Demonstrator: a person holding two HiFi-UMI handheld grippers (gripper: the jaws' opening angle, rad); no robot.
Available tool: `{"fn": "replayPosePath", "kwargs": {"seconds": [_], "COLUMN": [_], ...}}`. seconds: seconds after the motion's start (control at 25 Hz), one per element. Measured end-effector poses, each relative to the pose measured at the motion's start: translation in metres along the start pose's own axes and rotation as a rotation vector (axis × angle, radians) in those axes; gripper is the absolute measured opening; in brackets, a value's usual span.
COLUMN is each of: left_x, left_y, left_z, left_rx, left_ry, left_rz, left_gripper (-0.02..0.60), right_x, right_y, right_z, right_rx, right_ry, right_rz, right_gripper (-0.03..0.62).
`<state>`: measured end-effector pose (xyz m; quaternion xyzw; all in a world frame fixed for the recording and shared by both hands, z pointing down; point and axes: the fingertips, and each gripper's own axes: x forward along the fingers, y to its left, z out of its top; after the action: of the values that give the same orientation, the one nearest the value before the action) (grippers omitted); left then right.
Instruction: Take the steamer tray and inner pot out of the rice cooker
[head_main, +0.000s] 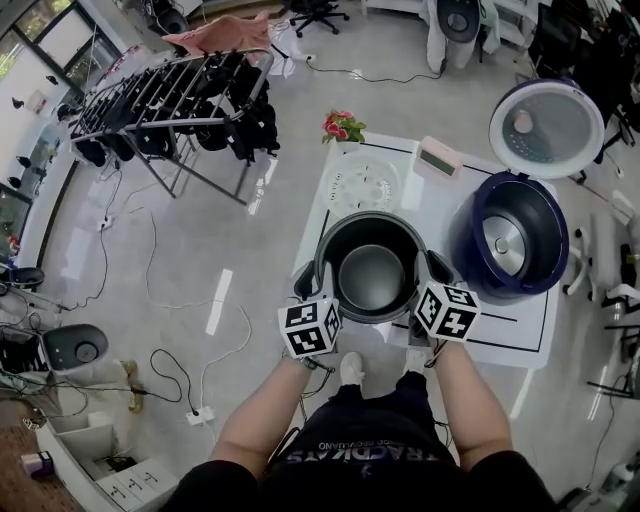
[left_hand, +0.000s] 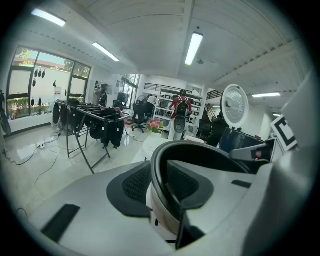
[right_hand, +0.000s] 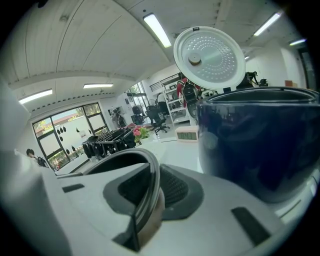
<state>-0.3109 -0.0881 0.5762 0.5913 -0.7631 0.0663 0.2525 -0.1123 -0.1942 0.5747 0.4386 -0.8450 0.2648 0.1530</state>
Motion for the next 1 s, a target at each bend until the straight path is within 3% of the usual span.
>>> {"fn": "replayPosePath", "kwargs": {"seconds": [0.4, 0.64, 0.76, 0.84, 1.0], "left_x": [0.002, -0.016, -0.030, -0.040, -0.058], "left_y": [-0.003, -0.003, -0.015, -0.028, -0.066], "left_z": [0.000, 0.028, 0.052, 0.068, 0.095], "left_rx": [0.058, 0.116, 0.149, 0.171, 0.206], "left_ry": [-0.017, -0.098, -0.171, -0.221, -0.292], "left_rz": [-0.032, -0.042, -0.085, -0.127, -0.256], "left_gripper": [0.130, 0.136, 0.110, 0.089, 0.003], "right_x": [0.005, -0.021, -0.044, -0.062, -0.100], "right_y": [-0.004, -0.013, -0.008, -0.005, 0.002], "right_z": [-0.003, 0.030, 0.052, 0.064, 0.084], "right_rx": [-0.008, -0.199, -0.234, -0.262, -0.277], "right_ry": [-0.014, -0.127, -0.203, -0.250, -0.319], "right_rz": [0.027, -0.072, -0.053, -0.062, -0.066], "right_gripper": [0.064, 0.067, 0.060, 0.003, 0.002]}}
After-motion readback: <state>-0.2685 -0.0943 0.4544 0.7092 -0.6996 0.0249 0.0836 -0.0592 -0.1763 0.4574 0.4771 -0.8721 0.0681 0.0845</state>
